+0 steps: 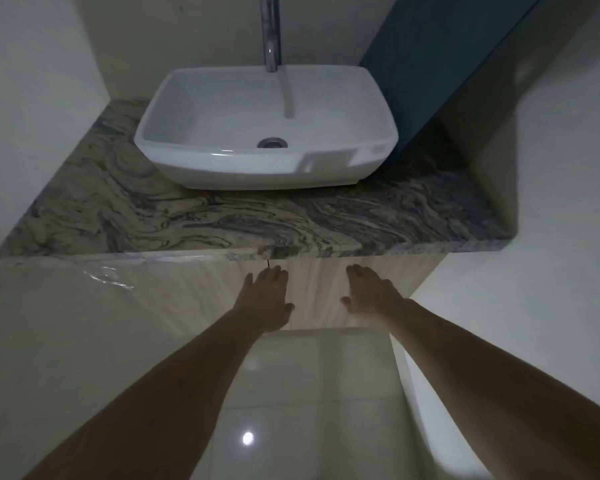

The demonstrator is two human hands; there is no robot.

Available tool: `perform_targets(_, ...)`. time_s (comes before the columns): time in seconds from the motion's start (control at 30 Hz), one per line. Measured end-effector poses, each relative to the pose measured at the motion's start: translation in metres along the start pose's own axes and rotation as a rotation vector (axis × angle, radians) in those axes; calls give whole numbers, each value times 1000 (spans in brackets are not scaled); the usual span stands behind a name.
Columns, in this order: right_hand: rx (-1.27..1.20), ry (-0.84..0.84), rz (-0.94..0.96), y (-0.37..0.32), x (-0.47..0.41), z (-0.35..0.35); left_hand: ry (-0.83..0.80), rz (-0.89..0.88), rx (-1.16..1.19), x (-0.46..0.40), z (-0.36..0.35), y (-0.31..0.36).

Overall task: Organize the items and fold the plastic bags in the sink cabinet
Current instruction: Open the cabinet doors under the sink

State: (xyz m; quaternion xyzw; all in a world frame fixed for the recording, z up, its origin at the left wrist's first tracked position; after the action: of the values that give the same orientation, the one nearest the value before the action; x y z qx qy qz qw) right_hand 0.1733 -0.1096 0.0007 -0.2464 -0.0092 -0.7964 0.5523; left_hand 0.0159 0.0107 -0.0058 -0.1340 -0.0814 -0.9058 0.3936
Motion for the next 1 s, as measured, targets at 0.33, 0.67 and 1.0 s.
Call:
perform_targets(0.33,173,224,67,32,-34,-32,101,62,-88,-47,-29,9)
perform_targets(0.67,109,219,82,46,-24,-38,104,139,-97,-36,-30,20)
perform_targets(1.0,36,283,71,39,30,-49,-5,119,234,19,-35,41)
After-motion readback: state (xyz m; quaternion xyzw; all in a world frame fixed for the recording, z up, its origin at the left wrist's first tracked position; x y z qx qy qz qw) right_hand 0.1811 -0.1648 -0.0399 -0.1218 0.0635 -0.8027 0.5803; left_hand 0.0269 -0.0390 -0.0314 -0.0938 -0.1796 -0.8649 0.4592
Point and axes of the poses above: each hand's wrist, its own x-axis away from the middle knuckle, its own z-axis out of the back of the hand, y = z × x, the point moved 2 cm from there along -x, towards the middle knuckle, and after that the axes turned 12 degrees about z, right-handed, at the moved point
